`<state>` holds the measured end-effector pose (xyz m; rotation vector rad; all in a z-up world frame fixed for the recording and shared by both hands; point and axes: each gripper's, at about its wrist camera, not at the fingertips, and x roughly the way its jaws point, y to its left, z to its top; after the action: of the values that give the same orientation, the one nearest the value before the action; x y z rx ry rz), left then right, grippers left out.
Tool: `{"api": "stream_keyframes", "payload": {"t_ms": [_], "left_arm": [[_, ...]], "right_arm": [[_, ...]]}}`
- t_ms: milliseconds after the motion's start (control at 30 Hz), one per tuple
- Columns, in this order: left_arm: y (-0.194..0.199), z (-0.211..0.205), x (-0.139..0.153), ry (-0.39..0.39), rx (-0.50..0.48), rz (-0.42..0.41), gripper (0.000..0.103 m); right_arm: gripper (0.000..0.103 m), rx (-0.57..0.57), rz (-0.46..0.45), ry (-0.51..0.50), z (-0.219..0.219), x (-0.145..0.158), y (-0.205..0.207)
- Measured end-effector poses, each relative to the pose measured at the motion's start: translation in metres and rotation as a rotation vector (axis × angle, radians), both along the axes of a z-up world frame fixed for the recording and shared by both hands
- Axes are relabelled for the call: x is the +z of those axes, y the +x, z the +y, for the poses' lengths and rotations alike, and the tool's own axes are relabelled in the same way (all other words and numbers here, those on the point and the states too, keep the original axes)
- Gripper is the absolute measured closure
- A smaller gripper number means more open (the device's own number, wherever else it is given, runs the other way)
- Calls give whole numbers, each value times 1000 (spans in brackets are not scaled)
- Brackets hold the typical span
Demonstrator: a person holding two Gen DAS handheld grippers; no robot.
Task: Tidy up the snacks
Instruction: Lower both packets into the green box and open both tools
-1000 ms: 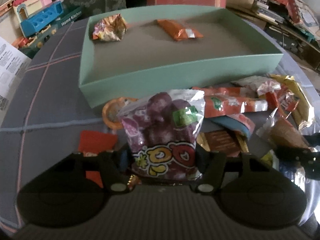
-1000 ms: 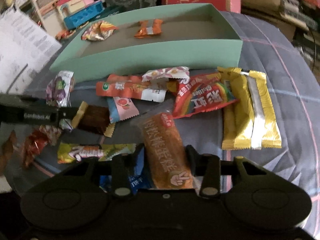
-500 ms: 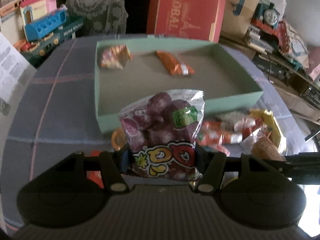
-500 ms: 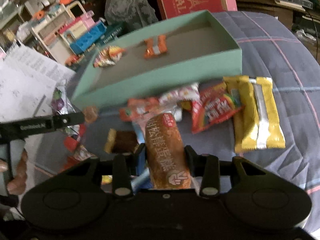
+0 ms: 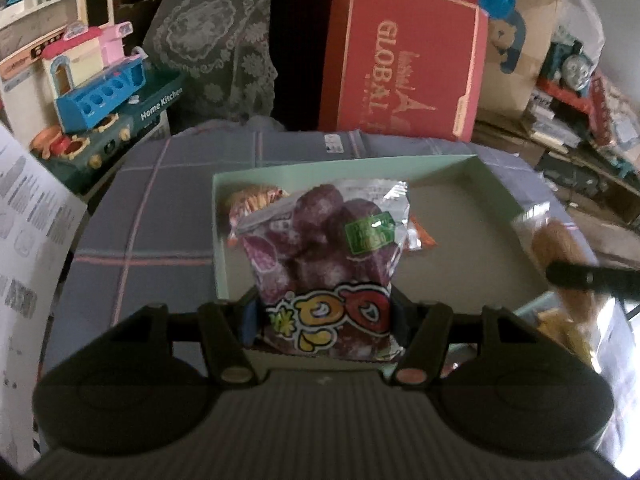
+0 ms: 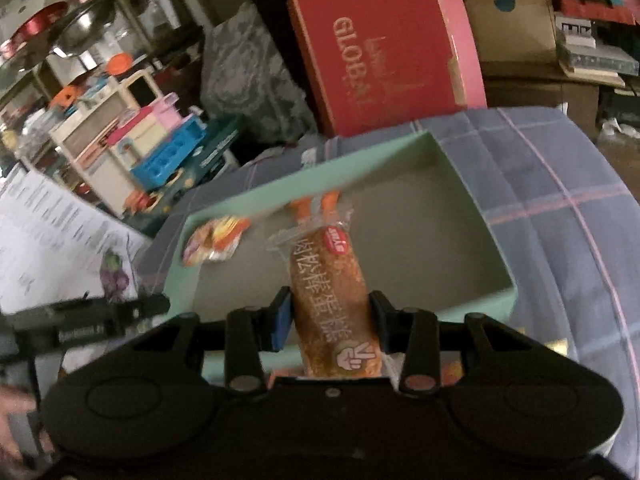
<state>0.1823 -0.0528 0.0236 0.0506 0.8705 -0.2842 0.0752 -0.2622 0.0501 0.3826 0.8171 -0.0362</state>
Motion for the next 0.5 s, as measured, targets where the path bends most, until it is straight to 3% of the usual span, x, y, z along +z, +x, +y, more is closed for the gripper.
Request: {"api": "stream_keyframes", "payload": {"t_ms": [200, 433, 500], "left_arm": [[39, -18, -31, 32, 5, 78, 42], [51, -25, -60, 70, -11, 124, 41], [52, -26, -66, 82, -14, 135, 34]], "right_arm": [[63, -31, 38, -2, -4, -25, 51], [63, -36, 90, 24, -6, -59, 77], [60, -28, 97, 25, -5, -64, 80]]}}
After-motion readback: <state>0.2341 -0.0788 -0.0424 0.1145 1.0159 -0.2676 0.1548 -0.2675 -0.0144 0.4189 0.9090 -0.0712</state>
